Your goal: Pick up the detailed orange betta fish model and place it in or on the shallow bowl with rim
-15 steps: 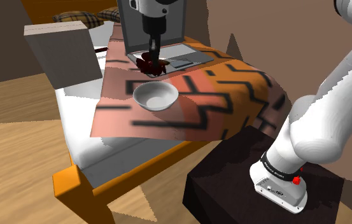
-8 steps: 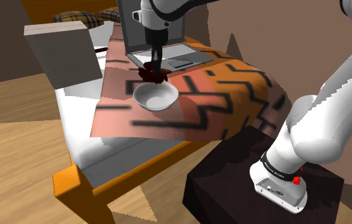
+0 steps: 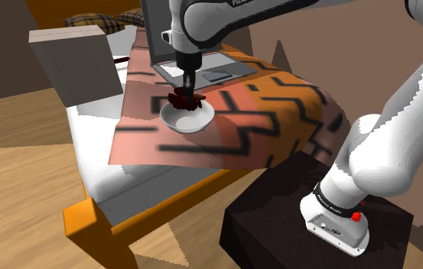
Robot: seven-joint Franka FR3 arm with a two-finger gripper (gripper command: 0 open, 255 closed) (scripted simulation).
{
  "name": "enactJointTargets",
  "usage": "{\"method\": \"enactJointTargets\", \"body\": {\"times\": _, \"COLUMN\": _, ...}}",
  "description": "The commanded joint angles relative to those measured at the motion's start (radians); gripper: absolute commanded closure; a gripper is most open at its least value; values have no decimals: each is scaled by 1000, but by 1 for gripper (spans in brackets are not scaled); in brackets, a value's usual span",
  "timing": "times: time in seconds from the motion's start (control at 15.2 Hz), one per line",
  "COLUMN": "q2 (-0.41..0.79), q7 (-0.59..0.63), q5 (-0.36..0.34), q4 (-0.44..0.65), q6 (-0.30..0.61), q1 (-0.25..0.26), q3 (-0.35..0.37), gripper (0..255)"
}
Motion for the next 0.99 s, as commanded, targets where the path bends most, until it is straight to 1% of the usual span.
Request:
{"method": "enactJointTargets", "body": {"times": 0.0, "q2": 2, "q7": 1, "q5": 0, "q4": -8, "q6": 11, "q1": 0, "q3": 0, "gripper": 255}}
{"method": "enactJointTargets", "body": {"times": 0.4, "q2": 2, "q7": 1, "q5": 0, "q4": -8, "q6": 11, "q1": 0, "q3": 0, "gripper": 255}}
{"method": "enactJointTargets", "body": {"times": 0.46, "q2": 2, "q7": 1, "q5": 0, "q4": -8, "q6": 11, "q1": 0, "q3": 0, "gripper": 0}}
{"method": "enactJointTargets", "body": {"times": 0.79, "q2": 2, "q7": 1, "q5": 0, "q4": -8, "q6": 11, "q1": 0, "q3": 0, "gripper": 0}}
{"method": "enactJointTargets", "body": {"times": 0.92, "q2": -13, "q7": 0, "q5": 2, "q4": 42, "q6": -55, "q1": 1, "q3": 1, "gripper": 0}}
